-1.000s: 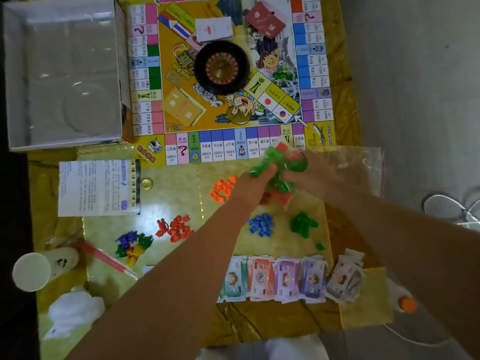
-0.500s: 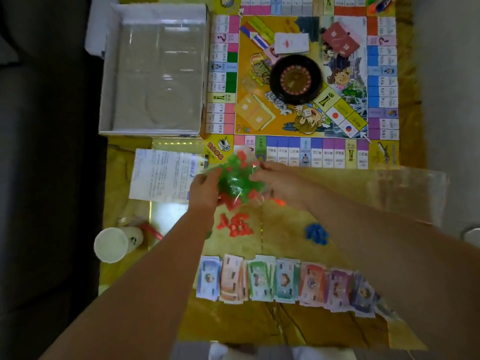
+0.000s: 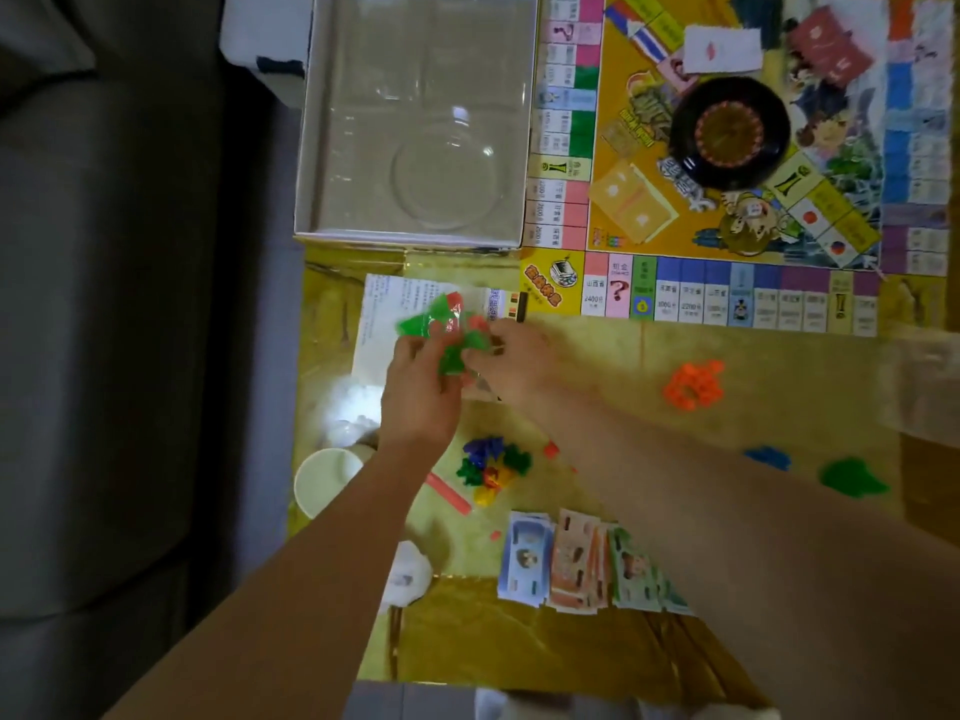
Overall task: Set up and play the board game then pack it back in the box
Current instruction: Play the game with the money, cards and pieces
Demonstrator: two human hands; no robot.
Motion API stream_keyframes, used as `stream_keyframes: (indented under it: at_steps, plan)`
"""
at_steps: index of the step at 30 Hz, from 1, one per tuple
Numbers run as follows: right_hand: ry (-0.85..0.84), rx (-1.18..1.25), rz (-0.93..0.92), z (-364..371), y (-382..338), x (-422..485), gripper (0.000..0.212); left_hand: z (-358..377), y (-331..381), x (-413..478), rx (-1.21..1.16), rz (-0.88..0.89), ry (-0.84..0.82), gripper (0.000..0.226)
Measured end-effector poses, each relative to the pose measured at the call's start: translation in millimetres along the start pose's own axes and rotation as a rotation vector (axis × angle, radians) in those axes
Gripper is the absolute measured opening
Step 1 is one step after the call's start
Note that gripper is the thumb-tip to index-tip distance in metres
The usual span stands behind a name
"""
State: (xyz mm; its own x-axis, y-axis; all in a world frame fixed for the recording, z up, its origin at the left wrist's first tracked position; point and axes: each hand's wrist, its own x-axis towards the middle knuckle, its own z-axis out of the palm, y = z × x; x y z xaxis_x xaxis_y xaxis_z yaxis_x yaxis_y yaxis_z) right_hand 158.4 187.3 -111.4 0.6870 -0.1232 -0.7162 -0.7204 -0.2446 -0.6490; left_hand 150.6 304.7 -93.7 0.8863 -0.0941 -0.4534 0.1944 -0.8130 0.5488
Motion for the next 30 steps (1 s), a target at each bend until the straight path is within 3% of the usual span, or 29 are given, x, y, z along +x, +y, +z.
stream_keyframes:
  at_steps: [5,8,11,19,24,27,30]
  plan:
    - [0.091,-0.166,-0.145,-23.9,11.3,-10.0,0.039,4.1,4.3,2.3,0.162,-0.041,-0.042,0.054]
    - [0.114,-0.123,-0.145,-58.4,24.9,-17.6,0.023,9.0,27.5,1.9,0.353,-0.054,0.024,0.051]
    - [0.175,-0.088,-0.090,-108.8,44.8,-32.3,0.016,28.8,61.4,-0.7,0.363,0.026,0.074,0.043]
    - [0.587,-0.475,0.129,-250.6,139.7,-71.7,0.022,141.1,177.1,-28.7,0.155,0.242,-0.232,0.020]
    - [0.487,-0.402,0.479,-294.5,187.1,-76.5,0.032,190.7,211.6,-38.7,0.140,0.248,-0.320,0.023]
    - [0.423,-0.423,0.441,-299.5,197.7,-71.7,0.045,200.4,218.8,-41.5,0.146,0.216,-0.344,0.023]
    - [0.504,-0.470,0.243,-298.5,194.3,-73.6,0.047,203.3,225.2,-43.9,0.107,0.128,-0.372,0.023]
